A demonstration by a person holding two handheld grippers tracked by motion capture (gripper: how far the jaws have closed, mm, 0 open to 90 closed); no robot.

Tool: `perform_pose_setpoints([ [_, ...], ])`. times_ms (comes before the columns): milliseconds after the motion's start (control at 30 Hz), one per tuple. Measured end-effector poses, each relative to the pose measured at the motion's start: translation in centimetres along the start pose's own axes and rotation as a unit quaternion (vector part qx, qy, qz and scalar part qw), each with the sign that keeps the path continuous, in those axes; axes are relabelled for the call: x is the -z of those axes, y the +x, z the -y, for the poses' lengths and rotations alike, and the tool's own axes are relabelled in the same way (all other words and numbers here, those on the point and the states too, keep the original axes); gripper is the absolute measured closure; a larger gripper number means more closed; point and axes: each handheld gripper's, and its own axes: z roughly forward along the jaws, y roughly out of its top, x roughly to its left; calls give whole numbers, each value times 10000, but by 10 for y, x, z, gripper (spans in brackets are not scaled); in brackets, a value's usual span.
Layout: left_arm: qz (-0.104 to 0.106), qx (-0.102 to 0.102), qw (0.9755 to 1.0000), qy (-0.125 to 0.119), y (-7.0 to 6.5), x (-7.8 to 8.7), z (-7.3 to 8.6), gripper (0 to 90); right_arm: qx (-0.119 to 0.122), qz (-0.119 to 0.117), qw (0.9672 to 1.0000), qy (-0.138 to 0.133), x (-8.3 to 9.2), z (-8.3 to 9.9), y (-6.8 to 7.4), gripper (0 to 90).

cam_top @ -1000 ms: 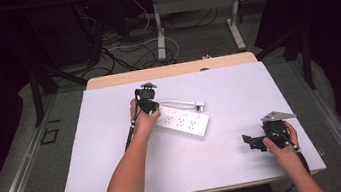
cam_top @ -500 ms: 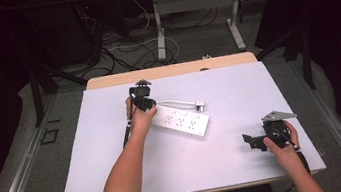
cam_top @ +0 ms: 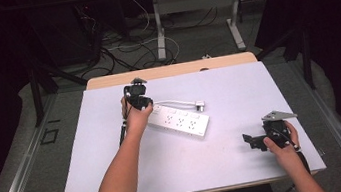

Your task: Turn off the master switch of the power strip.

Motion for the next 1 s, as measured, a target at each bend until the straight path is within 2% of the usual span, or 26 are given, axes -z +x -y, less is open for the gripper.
perform_pose_setpoints([
  [33, 28, 48, 10000, -17, -1, 1, 0, 890, 0, 0, 10000, 0, 0, 0, 0, 0],
  [300, 131, -11, 9999, -55, -3, 7, 0, 868, -15, 2, 10000, 8, 0, 0, 0, 0],
  [367, 150, -82, 9999, -26, -3, 8, 0, 861, 16, 0, 10000, -3, 0, 0, 0, 0],
  [433, 151, -34, 9999, -23, -4, 9, 0, 855, 12, 1, 10000, -14, 0, 0, 0, 0],
  [467, 160, -102, 9998, 3, -4, 10, 0, 851, -12, 6, 10000, -10, 0, 0, 0, 0],
  [667, 265, -36, 9996, -33, -5, 13, 0, 815, -10, 7, 10000, -9, 0, 0, 0, 0],
  [800, 309, -86, 9995, 19, -4, 15, 1, 791, -10, 7, 10000, -9, 0, 0, 0, 0],
  [1000, 395, -39, 9992, -13, -6, 17, 2, 757, -5, -4, 10000, -16, 1, -1, 0, 0],
])
